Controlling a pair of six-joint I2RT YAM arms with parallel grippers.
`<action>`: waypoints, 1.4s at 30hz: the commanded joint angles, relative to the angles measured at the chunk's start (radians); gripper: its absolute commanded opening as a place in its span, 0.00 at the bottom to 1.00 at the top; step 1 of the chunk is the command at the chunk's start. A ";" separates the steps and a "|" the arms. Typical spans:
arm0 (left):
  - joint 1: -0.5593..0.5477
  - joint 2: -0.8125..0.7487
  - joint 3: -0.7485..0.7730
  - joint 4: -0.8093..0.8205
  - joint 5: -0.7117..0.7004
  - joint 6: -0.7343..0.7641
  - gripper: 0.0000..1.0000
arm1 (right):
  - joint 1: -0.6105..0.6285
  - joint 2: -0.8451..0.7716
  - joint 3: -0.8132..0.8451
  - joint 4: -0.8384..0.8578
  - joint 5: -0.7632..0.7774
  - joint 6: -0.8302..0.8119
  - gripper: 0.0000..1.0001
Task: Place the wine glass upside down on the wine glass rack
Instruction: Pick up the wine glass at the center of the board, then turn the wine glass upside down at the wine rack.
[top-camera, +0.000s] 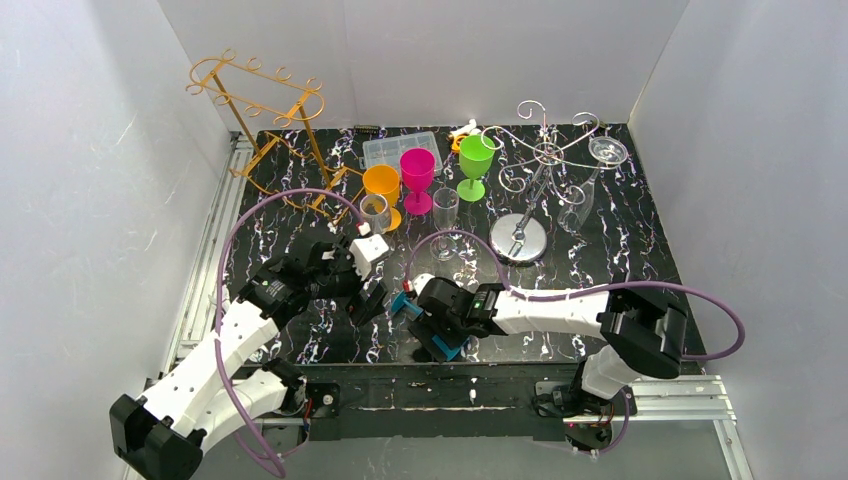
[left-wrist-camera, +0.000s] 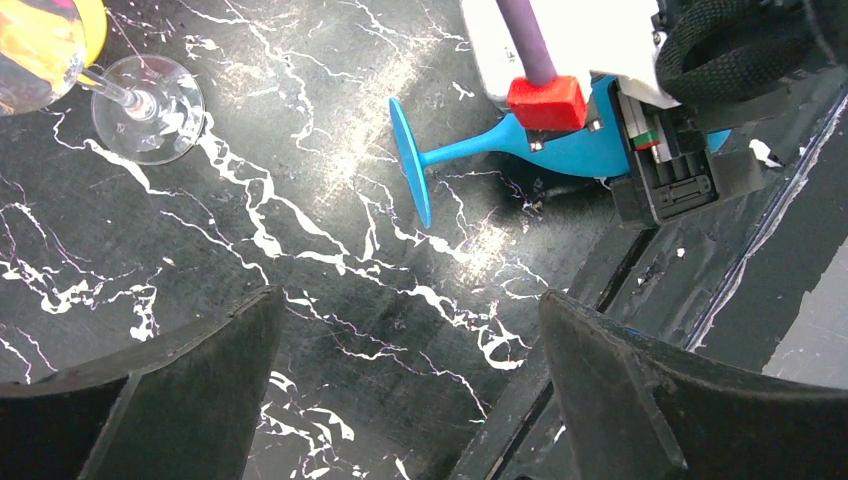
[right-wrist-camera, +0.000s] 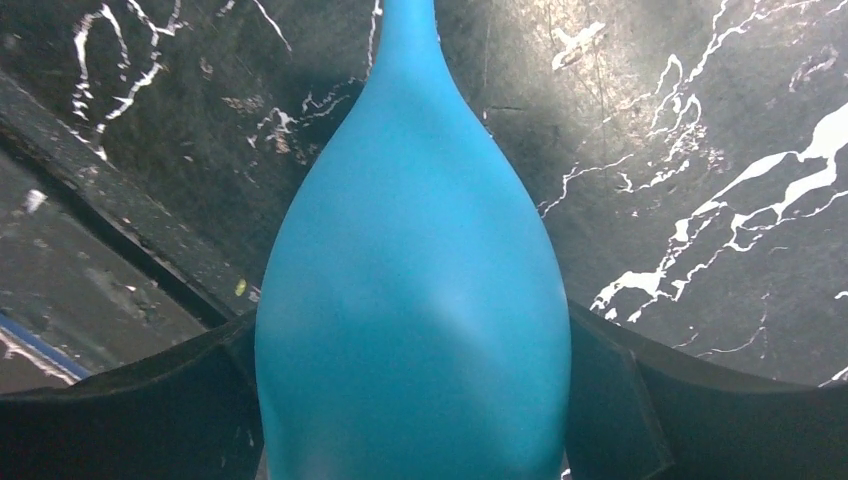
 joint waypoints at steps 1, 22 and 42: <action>-0.003 -0.034 0.003 -0.035 -0.009 -0.004 0.98 | 0.004 -0.037 0.035 0.006 0.006 -0.012 0.83; -0.003 -0.070 0.063 -0.055 -0.023 0.021 0.98 | 0.005 -0.898 -0.237 0.072 0.472 0.022 0.69; -0.003 -0.046 0.035 -0.011 0.014 0.060 0.98 | 0.005 -1.261 -0.213 -0.045 1.067 0.023 0.73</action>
